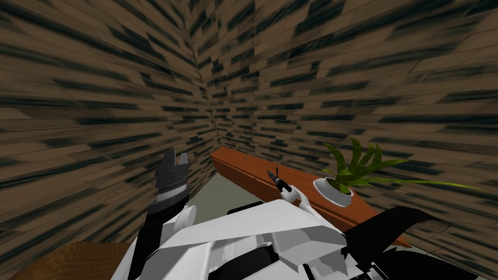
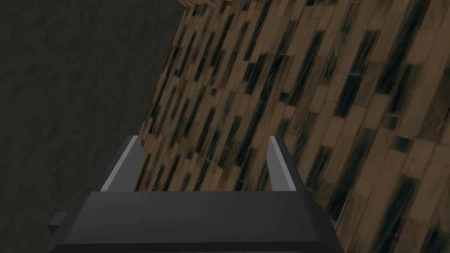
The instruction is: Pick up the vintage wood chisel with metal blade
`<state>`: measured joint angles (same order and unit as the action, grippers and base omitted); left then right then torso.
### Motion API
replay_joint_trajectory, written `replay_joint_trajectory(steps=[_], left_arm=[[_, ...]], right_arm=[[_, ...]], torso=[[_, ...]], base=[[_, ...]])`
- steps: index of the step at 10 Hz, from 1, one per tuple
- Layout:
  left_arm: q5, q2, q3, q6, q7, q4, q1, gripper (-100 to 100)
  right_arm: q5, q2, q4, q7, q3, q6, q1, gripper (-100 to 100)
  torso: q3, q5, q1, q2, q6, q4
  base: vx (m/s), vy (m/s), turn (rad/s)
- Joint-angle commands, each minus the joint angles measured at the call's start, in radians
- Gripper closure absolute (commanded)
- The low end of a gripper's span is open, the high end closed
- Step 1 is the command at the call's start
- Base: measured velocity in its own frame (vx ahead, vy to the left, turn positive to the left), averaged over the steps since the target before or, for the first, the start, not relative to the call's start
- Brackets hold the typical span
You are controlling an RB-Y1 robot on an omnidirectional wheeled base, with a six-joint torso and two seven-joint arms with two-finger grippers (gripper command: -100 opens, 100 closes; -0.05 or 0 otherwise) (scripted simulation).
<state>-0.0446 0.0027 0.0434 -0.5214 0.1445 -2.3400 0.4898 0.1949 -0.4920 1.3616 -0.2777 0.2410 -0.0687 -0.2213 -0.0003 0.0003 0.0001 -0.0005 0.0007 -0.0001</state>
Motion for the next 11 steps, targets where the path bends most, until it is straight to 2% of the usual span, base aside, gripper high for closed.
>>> replay_joint_trajectory(steps=[1, 2, 3, 4, 5, 6, 7, 8, 9, 10, 11], left_arm=[[0.000, 0.000, 0.000, 0.000, 0.000, 0.000, 0.000, 0], [0.000, 0.000, 0.000, 0.000, 0.000, 0.000, 0.000, 0], [0.000, 0.000, 0.000, 0.000, 0.000, 0.000, 0.000, 0], [0.000, 0.000, 0.000, 0.000, 0.000, 0.000, 0.000, 0], [0.000, 0.000, 0.000, 0.000, 0.000, 0.000, 0.000, 0], [0.000, 0.000, 0.000, 0.000, 0.000, 0.000, 0.000, 0], [0.000, 0.000, 0.000, 0.000, 0.000, 0.000, 0.000, 0], [0.000, 0.000, 0.000, 0.000, 0.000, 0.000, 0.000, 0], [0.000, 0.000, 0.000, 0.000, 0.000, 0.000, 0.000, 0], [0.000, 0.000, 0.000, 0.000, 0.000, 0.000, 0.000, 0], [0.000, 0.000, 0.000, 0.000, 0.000, 0.000, 0.000, 0]], right_arm=[[0.022, -0.019, -0.050, -0.015, 0.014, -0.023, 0.016, -100], [0.022, -0.019, -0.077, -0.015, 0.014, -0.023, 0.016, -100], [0.043, -0.039, -0.121, -0.026, 0.025, -0.050, 0.033, -100], [0.043, -0.039, -0.149, -0.026, 0.025, -0.050, 0.033, -100], [0.043, -0.039, -0.149, -0.026, 0.025, -0.050, 0.033, -100], [0.065, -0.060, -0.178, -0.037, 0.037, -0.077, 0.050, -100], [0.065, -0.060, -0.200, -0.037, 0.037, -0.077, 0.050, -100], [0.087, -0.080, -0.236, -0.047, 0.048, -0.104, 0.066, -100], [0.087, -0.080, -0.266, -0.047, 0.048, -0.104, 0.066, -100], [0.108, -0.100, -0.301, -0.056, 0.060, -0.129, 0.082, -100], [0.108, -0.100, -0.317, -0.056, 0.060, -0.129, 0.082, -100]], torso=[[0.000, 0.000, 0.000, 0.000, 0.000, 0.000], [0.000, 0.000, 0.000, 0.000, 0.000, 0.000], [0.000, 0.000, 0.000, 0.000, 0.000, 0.000], [0.000, 0.000, 0.000, 0.000, 0.000, 0.000], [0.000, 0.000, 0.000, 0.000, 0.000, 0.000], [0.000, 0.000, 0.000, 0.001, 0.000, 0.000], [0.000, 0.000, 0.000, 0.000, -0.001, 0.000], [0.000, 0.000, 0.000, 0.000, 0.000, 0.000], [0.000, 0.000, 0.000, 0.000, 0.000, 0.000], [0.000, 0.000, 0.000, 0.000, 0.000, 0.000], [0.000, 0.000, 0.000, 0.000, 0.000, 0.000]], base=[[0.012, 0.006, 0.160], [0.010, 0.002, 0.101], [0.009, 0.003, 0.173], [0.008, -0.001, 0.105], [0.000, 0.000, 0.000], [0.004, 0.003, 0.200], [0.006, -0.004, 0.097], [0.008, 0.000, 0.177], [0.009, -0.004, 0.086], [0.011, 0.000, 0.166], [0.009, -0.005, 0.113]])
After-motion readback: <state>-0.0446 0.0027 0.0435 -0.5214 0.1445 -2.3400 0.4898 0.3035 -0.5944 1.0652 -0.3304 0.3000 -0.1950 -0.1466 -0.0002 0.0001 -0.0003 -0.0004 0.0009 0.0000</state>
